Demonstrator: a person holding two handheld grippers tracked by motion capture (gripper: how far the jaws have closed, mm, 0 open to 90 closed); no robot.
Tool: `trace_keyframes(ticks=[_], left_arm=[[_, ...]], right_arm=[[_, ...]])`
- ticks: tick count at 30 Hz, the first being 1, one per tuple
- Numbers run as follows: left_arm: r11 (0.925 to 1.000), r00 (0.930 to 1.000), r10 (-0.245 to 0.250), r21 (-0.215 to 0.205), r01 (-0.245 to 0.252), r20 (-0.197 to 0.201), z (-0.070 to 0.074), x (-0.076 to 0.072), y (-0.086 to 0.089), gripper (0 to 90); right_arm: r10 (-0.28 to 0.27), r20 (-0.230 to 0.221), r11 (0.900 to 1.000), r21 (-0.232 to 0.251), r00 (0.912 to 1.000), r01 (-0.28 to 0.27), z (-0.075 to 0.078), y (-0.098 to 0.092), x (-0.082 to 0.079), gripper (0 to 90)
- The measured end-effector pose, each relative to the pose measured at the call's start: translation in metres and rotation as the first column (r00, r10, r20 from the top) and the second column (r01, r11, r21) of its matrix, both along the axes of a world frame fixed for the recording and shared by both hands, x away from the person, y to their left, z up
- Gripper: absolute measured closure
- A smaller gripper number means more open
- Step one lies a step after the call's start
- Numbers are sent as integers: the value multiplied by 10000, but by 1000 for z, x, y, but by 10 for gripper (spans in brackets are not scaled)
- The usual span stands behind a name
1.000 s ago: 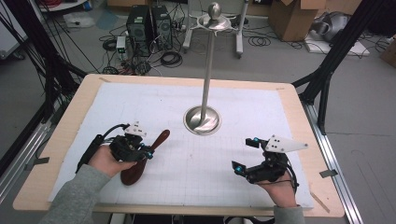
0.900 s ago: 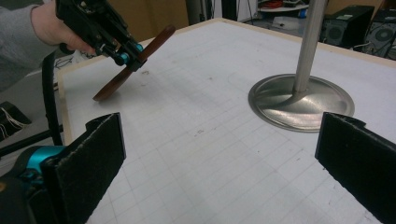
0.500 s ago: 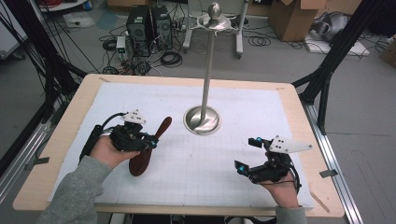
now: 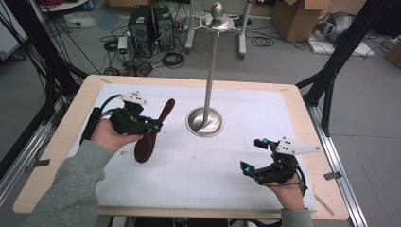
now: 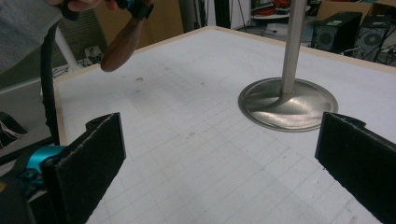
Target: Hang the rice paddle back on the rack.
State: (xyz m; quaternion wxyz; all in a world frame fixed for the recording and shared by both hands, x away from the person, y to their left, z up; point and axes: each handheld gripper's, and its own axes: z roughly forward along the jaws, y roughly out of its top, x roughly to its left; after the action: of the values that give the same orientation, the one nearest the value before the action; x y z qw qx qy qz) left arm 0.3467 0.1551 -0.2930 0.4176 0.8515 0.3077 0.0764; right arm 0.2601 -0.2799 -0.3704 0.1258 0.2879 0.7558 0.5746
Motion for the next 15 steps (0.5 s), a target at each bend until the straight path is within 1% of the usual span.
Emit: trace_keyframes(ticks=[2,3,4,6,7,10,15], left_arm=[[10000,10000,20,-30,-20,74,6,2,-1,778],[10000,10000,-11,-21,11,99,9,4,-1,778],[10000,9999,34,-28,-34,138,12,5,-2,778],[10000,9998,5,-28,-5,218,19,7,-4,778],[10000,9997,-15,-29,16,225,21,8,-5,778],[10000,9995,-38,-19,38,325,30,11,-8,778],[9996,9987,-169,-228,181,484,43,21,-11,778]], right_arm=[[-19,-68,10000,46,10000,19,0,-1,-1,4],[-19,10,10000,70,10000,19,0,-1,0,4],[-18,-28,10000,87,10000,18,0,-1,0,4],[-18,42,9999,111,10000,17,0,-2,1,4],[-35,-29,9999,143,10000,36,1,-2,0,4],[-14,13,9998,183,10000,13,1,-2,1,4],[-27,-1,9998,210,10000,27,1,-3,1,4]])
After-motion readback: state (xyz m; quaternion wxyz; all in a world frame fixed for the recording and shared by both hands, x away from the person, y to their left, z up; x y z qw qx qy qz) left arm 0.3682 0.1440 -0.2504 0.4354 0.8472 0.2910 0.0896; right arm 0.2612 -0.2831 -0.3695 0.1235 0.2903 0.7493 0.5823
